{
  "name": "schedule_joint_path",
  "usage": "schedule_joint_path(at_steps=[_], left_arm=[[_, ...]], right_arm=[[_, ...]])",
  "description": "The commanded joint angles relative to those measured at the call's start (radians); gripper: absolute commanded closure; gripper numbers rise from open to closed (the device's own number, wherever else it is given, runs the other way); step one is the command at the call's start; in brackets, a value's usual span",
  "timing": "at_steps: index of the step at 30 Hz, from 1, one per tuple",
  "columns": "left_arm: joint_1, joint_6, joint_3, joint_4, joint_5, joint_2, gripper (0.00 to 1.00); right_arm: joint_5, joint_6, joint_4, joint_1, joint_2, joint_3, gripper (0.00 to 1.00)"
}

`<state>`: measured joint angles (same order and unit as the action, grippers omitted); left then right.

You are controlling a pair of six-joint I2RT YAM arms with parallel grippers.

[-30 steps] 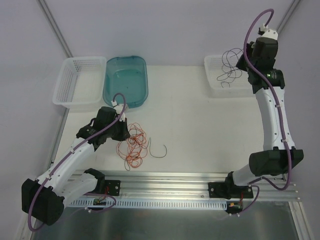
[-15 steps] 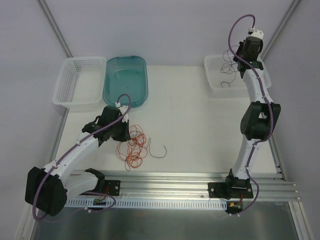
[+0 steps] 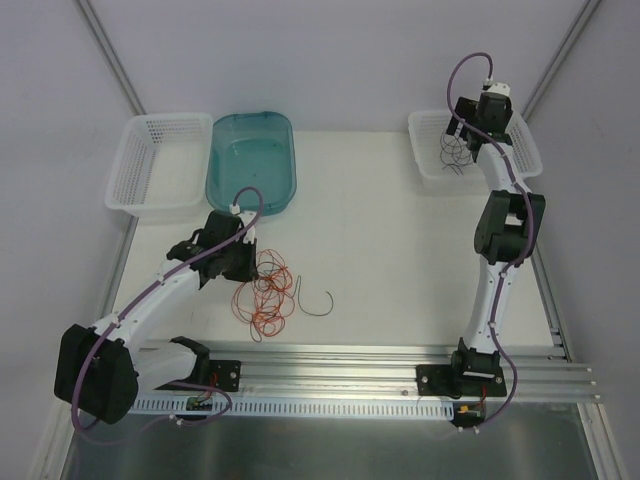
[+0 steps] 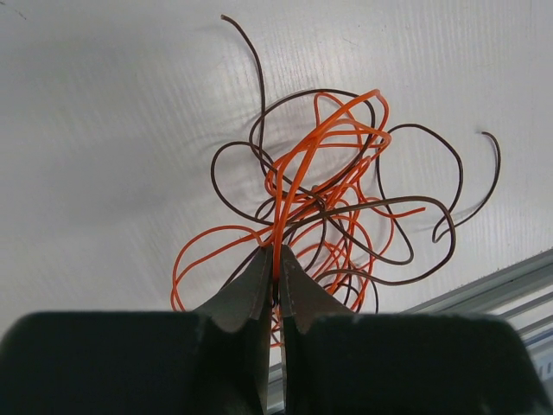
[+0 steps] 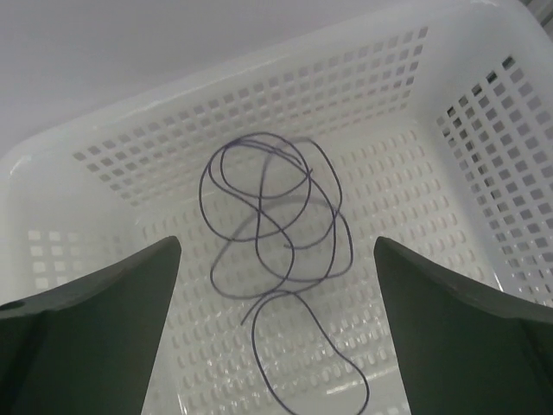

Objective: Untangle the cables

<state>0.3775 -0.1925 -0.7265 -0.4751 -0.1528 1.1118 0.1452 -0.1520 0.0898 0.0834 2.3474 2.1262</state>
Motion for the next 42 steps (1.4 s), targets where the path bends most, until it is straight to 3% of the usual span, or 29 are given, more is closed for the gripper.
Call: schedule_joint_path(at_steps=[1, 9, 13, 20, 24, 29, 33, 42], left_arm=[[-0.009, 0.008, -0.031, 0.013, -0.025, -0.018, 0.97], [-0.011, 0.002, -0.024, 0.013, -0.034, -0.087, 0.97], [-0.011, -0.008, -0.017, 0.015, -0.030, -0.121, 0.98], [-0.012, -0.019, -0.002, 0.021, -0.027, -0.173, 0.99], [-0.012, -0.022, 0.001, 0.024, -0.018, -0.196, 0.99], [-0.012, -0.019, 0.010, 0.027, 0.010, -0.217, 0.99], [-0.012, -0.018, 0.013, 0.029, 0.025, -0.230, 0.99], [-0.012, -0.015, 0.016, 0.030, 0.045, -0.233, 0.99]], right_arm=[[-0.027, -0.012, -0.059, -0.001, -0.166, -0.060, 0.00], [-0.175, -0.003, 0.002, -0.089, -0.469, -0.326, 0.01], [-0.275, 0.061, 0.008, -0.200, -0.672, -0.520, 0.00], [-0.413, 0.268, 0.021, -0.462, -0.836, -0.813, 0.04], [-0.406, 0.367, -0.035, -0.635, -0.862, -0.969, 0.06], [-0.283, 0.463, -0.065, -0.825, -0.852, -1.058, 0.07], [-0.262, 0.555, -0.131, -0.892, -0.823, -1.126, 0.09], [-0.239, 0.592, -0.147, -1.016, -0.660, -1.072, 0.17]])
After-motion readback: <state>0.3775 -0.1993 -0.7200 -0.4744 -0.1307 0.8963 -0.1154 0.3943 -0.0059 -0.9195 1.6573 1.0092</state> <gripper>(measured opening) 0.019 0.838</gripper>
